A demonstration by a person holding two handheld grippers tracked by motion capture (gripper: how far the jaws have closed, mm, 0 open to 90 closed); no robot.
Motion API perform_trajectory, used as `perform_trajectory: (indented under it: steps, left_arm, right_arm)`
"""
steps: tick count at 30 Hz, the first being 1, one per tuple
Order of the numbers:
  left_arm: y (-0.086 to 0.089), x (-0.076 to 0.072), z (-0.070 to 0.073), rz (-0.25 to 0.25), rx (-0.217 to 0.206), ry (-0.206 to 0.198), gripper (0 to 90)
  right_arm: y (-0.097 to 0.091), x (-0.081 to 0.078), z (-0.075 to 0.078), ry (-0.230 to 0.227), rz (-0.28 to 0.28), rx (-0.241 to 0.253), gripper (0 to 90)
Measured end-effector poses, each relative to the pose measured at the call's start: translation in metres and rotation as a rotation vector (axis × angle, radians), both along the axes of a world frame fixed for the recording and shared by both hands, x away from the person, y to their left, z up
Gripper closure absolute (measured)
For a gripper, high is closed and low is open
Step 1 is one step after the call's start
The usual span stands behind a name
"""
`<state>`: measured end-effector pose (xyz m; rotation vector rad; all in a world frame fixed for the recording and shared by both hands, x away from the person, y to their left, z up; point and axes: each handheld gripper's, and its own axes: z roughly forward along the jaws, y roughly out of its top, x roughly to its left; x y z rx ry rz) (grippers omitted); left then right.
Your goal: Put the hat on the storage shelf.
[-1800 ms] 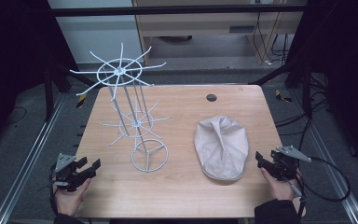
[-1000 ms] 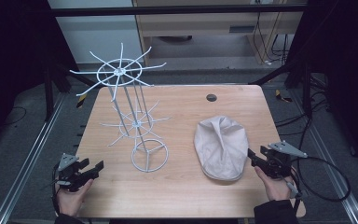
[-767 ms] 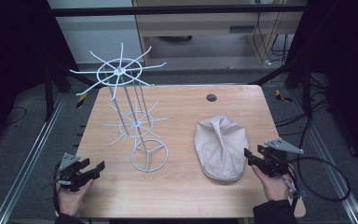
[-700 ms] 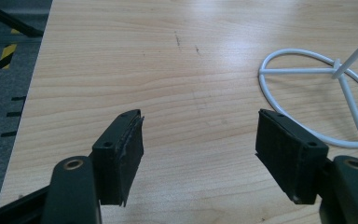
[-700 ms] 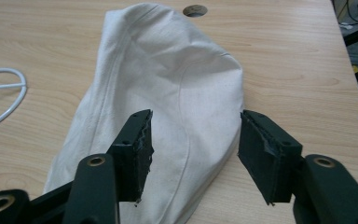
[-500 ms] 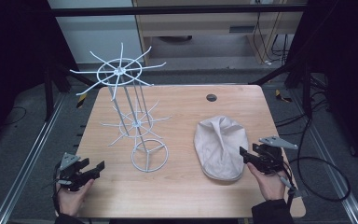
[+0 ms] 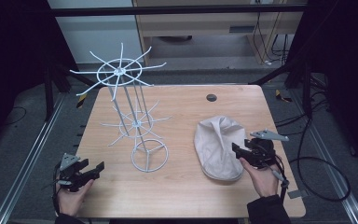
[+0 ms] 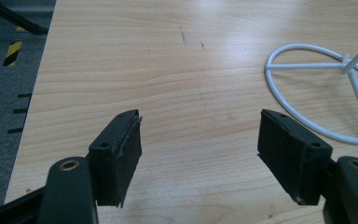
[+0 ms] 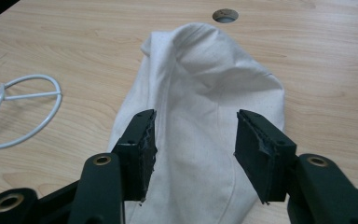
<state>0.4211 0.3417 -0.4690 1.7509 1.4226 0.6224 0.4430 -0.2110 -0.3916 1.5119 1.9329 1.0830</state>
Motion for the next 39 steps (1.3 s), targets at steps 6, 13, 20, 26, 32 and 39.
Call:
perform_trajectory:
  steps: [6, 13, 20, 26, 32, 39]
  left_arm:
    - [0.000, -0.001, 0.000, 0.000, -0.005, -0.005, 30.0]
    - [0.000, 0.000, 0.000, 0.000, 0.002, -0.002, 30.0]
    - [0.000, 0.000, 0.000, 0.000, 0.008, 0.001, 30.1]
    - [0.000, 0.000, 0.000, -0.003, 0.011, 0.004, 30.1]
    - [-0.001, 0.000, -0.001, -0.004, 0.011, 0.005, 30.1]
    - [-0.001, 0.000, -0.001, -0.005, 0.012, 0.007, 30.2]
  right_arm:
    - [0.011, 0.009, 0.006, 0.012, 0.017, -0.004, 48.6]
    - [0.022, 0.022, 0.004, 0.053, 0.032, -0.022, 49.5]
    - [0.028, 0.034, -0.001, 0.082, 0.030, -0.031, 50.7]
    - [0.034, 0.042, -0.006, 0.103, 0.038, -0.052, 51.4]
    - [0.040, 0.050, -0.013, 0.122, 0.047, -0.069, 53.9]
    - [0.044, 0.058, -0.020, 0.154, 0.034, -0.082, 57.3]
